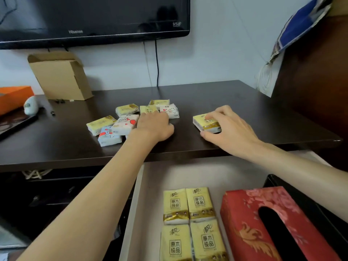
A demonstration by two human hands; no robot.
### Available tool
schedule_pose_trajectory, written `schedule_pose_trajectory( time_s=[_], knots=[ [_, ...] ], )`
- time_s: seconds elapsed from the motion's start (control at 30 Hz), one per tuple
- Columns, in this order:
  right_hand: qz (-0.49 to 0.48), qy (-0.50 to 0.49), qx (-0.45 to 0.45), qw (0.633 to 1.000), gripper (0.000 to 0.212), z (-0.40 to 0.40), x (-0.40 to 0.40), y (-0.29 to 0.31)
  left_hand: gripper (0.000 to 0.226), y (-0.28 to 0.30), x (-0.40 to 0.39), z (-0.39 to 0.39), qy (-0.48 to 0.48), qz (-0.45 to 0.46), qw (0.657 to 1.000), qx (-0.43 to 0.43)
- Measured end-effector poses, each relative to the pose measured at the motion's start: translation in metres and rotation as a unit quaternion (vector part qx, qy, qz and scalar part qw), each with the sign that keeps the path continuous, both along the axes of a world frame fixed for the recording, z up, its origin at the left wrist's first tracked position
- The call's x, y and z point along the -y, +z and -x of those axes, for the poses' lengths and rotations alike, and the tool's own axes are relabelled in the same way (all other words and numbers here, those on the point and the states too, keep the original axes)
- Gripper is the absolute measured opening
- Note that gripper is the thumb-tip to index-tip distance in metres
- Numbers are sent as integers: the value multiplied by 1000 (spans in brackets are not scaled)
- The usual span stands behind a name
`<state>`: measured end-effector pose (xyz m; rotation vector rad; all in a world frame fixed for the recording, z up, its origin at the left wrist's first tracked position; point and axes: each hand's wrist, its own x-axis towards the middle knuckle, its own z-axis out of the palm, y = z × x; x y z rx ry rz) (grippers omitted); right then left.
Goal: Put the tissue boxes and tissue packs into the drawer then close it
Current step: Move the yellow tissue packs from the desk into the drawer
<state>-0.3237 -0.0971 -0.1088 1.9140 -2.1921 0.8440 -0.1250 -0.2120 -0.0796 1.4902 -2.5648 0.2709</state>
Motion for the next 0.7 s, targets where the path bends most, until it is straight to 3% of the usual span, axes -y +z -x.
schedule_pose_trajectory(
  time_s=[0.17,0.3,0.47,0.57,0.7],
  knots=[
    [18,20,38,999,58,-2,-6,-6,33,7,-26,0,-26,22,999,-19],
    [-22,47,95,994,79,-1,-10,-1,33,8,-61,-7,-65,31,996,-56],
    [-48,103,194,974,40,11,-13,3,53,5,-87,-20,-177,18,970,-167],
    [-51,103,211,971,40,9,-14,8,67,6,-80,-27,-178,-36,975,-126],
    [-38,99,212,971,42,7,-17,9,42,-2,-75,-30,-145,-97,983,-52]
  ],
)
